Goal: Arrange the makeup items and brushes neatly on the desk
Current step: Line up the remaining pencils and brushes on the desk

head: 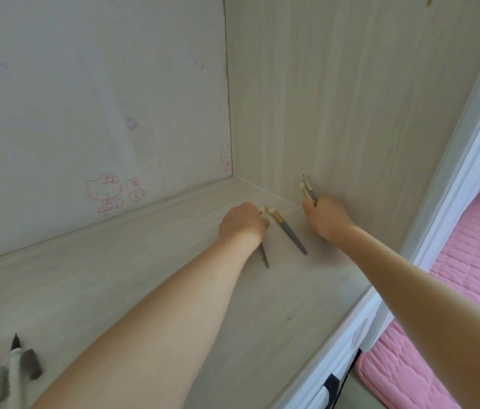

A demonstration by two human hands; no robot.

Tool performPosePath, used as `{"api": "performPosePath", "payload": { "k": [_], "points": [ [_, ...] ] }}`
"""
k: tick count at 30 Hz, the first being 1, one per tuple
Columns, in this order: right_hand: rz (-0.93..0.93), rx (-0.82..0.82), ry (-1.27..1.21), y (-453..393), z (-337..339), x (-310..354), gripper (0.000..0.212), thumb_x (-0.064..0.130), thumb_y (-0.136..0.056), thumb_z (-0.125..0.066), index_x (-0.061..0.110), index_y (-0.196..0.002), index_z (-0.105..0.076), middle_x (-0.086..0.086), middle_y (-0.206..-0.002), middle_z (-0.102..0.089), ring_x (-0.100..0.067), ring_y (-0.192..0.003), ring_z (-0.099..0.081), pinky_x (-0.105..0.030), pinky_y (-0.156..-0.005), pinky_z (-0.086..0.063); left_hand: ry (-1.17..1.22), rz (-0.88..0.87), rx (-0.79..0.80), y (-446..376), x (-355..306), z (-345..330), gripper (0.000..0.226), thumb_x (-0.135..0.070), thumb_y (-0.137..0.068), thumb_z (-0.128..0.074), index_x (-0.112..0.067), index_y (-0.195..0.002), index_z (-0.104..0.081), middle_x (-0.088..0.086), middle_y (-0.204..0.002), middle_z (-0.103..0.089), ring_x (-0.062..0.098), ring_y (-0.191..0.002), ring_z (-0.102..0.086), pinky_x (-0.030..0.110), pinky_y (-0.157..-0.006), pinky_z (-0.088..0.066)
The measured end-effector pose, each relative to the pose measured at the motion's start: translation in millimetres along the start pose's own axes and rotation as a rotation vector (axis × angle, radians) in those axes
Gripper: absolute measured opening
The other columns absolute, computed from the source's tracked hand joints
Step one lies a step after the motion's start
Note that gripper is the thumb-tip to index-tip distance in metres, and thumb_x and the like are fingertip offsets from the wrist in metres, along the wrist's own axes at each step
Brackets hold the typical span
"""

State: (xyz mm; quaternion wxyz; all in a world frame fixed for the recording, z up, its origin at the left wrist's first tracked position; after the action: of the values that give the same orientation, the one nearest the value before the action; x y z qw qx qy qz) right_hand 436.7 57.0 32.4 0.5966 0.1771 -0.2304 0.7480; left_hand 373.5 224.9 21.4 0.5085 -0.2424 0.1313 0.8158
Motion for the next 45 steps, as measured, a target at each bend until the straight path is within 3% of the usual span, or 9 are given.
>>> {"api": "performPosePath", "payload": {
  "k": [5, 9, 17, 21, 26, 31, 36, 41, 45],
  "points": [
    [0.02, 0.033, 0.018, 4.9, -8.4, 9.1, 0.019, 0.018, -0.098, -0.037, 0.002, -0.097, -0.048, -0.014, -0.09, -0.051, -0.034, -0.082, -0.053, -0.031, -0.066, -0.036, 0.231, 0.059, 0.081, 1.1, 11.9, 4.7, 0.025, -0.026, -0.088, -0.054, -0.011, -0.07, -0.045, 0.013, -0.086, -0.069, 0.03, -0.079, -0.067, 0.026, -0.059, -0.042],
    [0.017, 0.073, 0.094, 12.1, -21.9, 14.4, 0.026, 0.031, -0.096, -0.043, 0.006, -0.103, -0.043, -0.012, -0.09, -0.055, -0.027, -0.072, -0.055, -0.032, -0.062, -0.043, 0.407, 0.142, 0.136, 10.5, 24.2, 6.5, 0.026, -0.025, -0.086, -0.058, -0.007, -0.068, -0.052, 0.002, -0.051, -0.058, 0.018, -0.041, -0.046, 0.019, -0.043, -0.035],
    [0.011, 0.156, 0.292, 29.4, -34.9, 21.3, 0.03, 0.031, -0.1, -0.038, 0.006, -0.112, -0.05, -0.01, -0.095, -0.057, -0.025, -0.075, -0.05, -0.031, -0.065, -0.04, 0.536, 0.148, 0.137, 40.3, 47.1, 21.8, 0.023, -0.018, -0.094, -0.05, -0.007, -0.078, -0.063, 0.004, -0.056, -0.052, 0.02, -0.048, -0.044, 0.022, -0.047, -0.033],
    [-0.012, 0.207, 0.305, 41.4, -36.1, 24.7, 0.025, 0.029, -0.098, -0.038, 0.009, -0.102, -0.054, -0.002, -0.074, -0.046, -0.021, -0.066, -0.048, -0.029, -0.063, -0.039, 0.693, 0.202, 0.134, 55.1, 58.0, 33.5, 0.026, -0.014, -0.098, -0.043, -0.007, -0.076, -0.055, 0.004, -0.053, -0.044, 0.02, -0.045, -0.047, 0.022, -0.046, -0.034],
    [-0.016, 0.17, 0.173, 60.8, -32.2, 33.3, 0.026, 0.024, -0.098, -0.038, 0.003, -0.102, -0.055, -0.013, -0.088, -0.055, -0.034, -0.091, -0.058, -0.031, -0.07, -0.039, 0.828, 0.233, 0.139, 86.8, 73.2, 50.1, 0.021, -0.015, -0.1, -0.037, -0.008, -0.091, -0.055, 0.005, -0.062, -0.04, 0.02, -0.048, -0.051, 0.019, -0.039, -0.041],
    [-0.022, 0.127, -0.026, 95.6, -25.7, 62.0, 0.024, 0.011, -0.101, -0.032, -0.002, -0.114, -0.047, -0.015, -0.102, -0.055, -0.03, -0.087, -0.056, -0.03, -0.067, -0.039, 0.802, 0.133, 0.107, 124.8, 78.4, 84.9, 0.02, -0.02, -0.1, -0.039, -0.012, -0.09, -0.055, 0.001, -0.062, -0.039, 0.012, -0.045, -0.032, 0.019, -0.042, -0.021],
    [0.066, 0.153, -0.262, 140.0, -27.9, 107.0, 0.025, 0.025, -0.101, -0.033, 0.004, -0.096, -0.044, -0.015, -0.087, -0.053, -0.023, -0.065, -0.047, -0.03, -0.052, -0.035, 0.753, 0.059, 0.044, 164.5, 90.7, 127.3, 0.02, -0.017, -0.098, -0.039, -0.009, -0.092, -0.056, 0.002, -0.063, -0.039, 0.011, -0.044, -0.029, 0.021, -0.041, -0.02],
    [-0.133, 0.415, -0.74, 190.8, -57.4, 145.1, 0.021, 0.018, -0.098, -0.032, 0.011, -0.088, -0.049, -0.002, -0.06, -0.039, -0.014, -0.045, -0.032, -0.016, -0.037, -0.027, 0.814, 0.082, -0.04, 200.4, 123.0, 161.3, 0.015, -0.014, -0.095, -0.044, -0.008, -0.09, -0.057, 0.002, -0.06, -0.04, 0.01, -0.042, -0.029, 0.02, -0.039, -0.02],
    [0.049, 0.428, -0.643, 230.6, -70.3, 184.7, 0.019, 0.021, -0.098, -0.033, 0.01, -0.095, -0.048, -0.002, -0.062, -0.043, -0.015, -0.048, -0.037, -0.027, -0.047, -0.029, 0.834, 0.09, -0.07, 231.5, 156.8, 182.4, 0.017, -0.016, -0.094, -0.045, -0.009, -0.087, -0.059, 0.001, -0.06, -0.044, 0.009, -0.042, -0.034, 0.02, -0.04, -0.025]
  ]
}}
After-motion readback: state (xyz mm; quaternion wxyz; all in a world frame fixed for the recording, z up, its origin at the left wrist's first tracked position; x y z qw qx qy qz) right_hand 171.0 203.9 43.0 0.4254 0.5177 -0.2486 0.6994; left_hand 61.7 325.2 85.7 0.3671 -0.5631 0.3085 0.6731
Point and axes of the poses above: each hand's wrist, its own y-axis away from the middle knuckle, its own z-axis out of the back of the hand, x = y × z, the point moved 8 cm from there along -y, towards the middle knuckle
